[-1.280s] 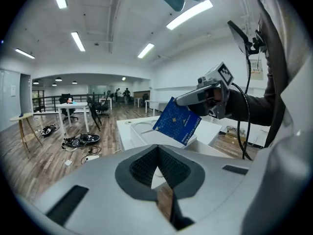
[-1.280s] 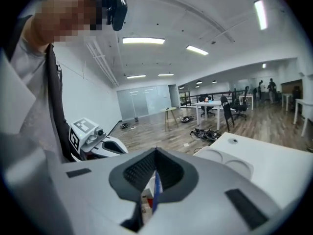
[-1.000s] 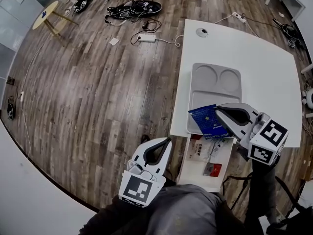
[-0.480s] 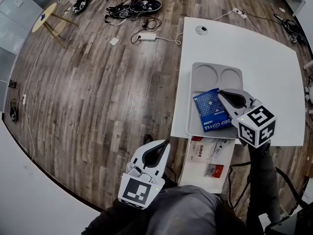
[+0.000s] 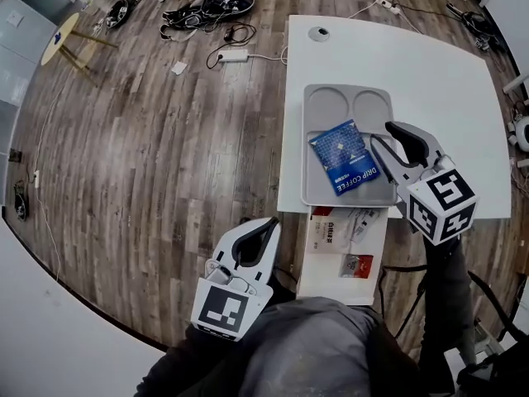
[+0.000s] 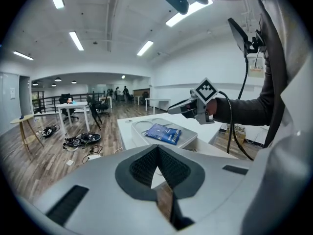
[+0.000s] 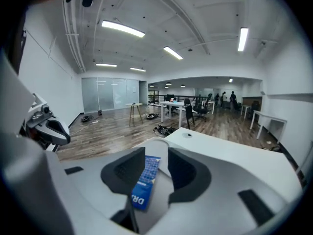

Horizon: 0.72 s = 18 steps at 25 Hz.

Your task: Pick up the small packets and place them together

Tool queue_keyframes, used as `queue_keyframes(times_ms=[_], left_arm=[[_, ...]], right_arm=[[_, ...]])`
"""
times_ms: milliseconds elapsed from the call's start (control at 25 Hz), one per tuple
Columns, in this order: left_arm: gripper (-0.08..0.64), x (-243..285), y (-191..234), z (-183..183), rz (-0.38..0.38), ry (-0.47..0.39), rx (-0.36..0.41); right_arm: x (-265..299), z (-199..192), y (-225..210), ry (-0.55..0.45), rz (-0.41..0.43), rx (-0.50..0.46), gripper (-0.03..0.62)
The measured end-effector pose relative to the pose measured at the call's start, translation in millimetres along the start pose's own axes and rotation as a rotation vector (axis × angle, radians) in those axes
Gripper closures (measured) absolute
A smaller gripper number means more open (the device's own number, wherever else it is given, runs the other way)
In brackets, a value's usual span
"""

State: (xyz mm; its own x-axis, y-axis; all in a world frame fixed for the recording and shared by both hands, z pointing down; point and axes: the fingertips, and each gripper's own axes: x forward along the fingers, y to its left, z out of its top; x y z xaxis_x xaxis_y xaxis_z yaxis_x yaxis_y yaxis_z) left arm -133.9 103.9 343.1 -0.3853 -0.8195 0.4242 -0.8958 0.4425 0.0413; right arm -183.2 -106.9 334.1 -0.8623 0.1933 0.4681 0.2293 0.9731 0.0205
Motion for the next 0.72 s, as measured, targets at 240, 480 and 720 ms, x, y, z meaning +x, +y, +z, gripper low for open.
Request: queue_keyframes(times_ms=[240, 480, 720], left_arm=[[0.572, 2, -14, 2, -0.031, -0.011, 0.008], [0.572, 4, -20, 1, -0.043, -0.015, 0.017], [0.572, 1, -18, 4, -0.037, -0.023, 0.013]], right_arm=[[-40, -20, 72, 0.014, 0.192, 0.012, 0.445], [-53, -79, 159, 0.176, 0.473, -0.112, 0.445], [-32, -116, 185, 0.369, 0.493, -0.320, 0.391]])
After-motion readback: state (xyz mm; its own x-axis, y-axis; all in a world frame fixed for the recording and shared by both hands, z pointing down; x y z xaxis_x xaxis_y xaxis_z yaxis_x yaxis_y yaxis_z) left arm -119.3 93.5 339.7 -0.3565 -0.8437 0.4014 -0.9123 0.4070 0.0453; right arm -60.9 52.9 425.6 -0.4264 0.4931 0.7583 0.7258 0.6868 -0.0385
